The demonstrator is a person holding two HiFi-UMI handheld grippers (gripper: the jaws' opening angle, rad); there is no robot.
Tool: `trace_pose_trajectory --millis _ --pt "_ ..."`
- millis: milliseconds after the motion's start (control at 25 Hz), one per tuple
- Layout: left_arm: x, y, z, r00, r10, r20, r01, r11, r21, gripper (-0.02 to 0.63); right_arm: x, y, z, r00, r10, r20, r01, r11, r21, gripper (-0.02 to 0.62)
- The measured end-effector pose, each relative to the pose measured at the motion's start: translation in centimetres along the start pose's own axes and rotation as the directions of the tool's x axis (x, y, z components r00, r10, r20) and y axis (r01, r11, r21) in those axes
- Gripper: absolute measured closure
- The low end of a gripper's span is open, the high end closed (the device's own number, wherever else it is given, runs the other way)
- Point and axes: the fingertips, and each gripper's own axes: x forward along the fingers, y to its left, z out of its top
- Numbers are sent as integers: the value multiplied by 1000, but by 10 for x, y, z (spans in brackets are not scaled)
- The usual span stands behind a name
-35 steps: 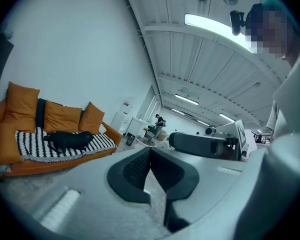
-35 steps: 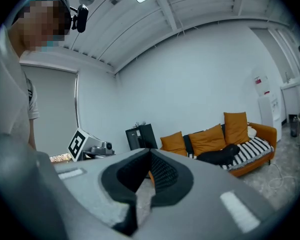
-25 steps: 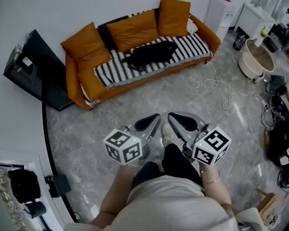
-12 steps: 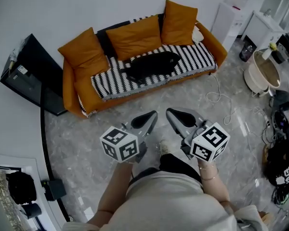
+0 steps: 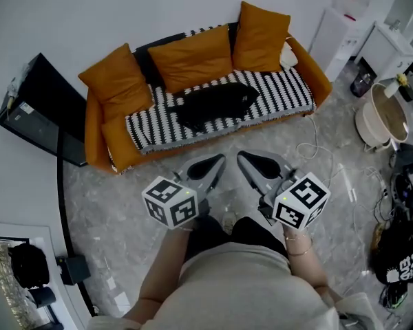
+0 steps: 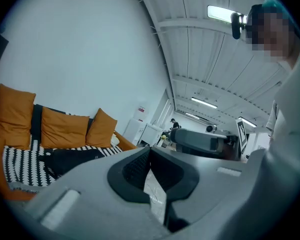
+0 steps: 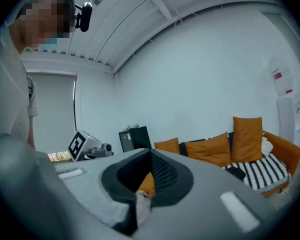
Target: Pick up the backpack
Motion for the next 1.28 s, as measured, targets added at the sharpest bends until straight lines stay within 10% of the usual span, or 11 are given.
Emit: trace_pose_trajectory --millis 520,1280 --pt "66 55 14 999 1 -54 -2 1000 -24 598 39 -77 4 1000 -4 -23 5 999 39 592" --pt "166 253 123 998 -24 -63 22 999 -35 598 224 -227 53 997 -70 -23 72 993 95 592"
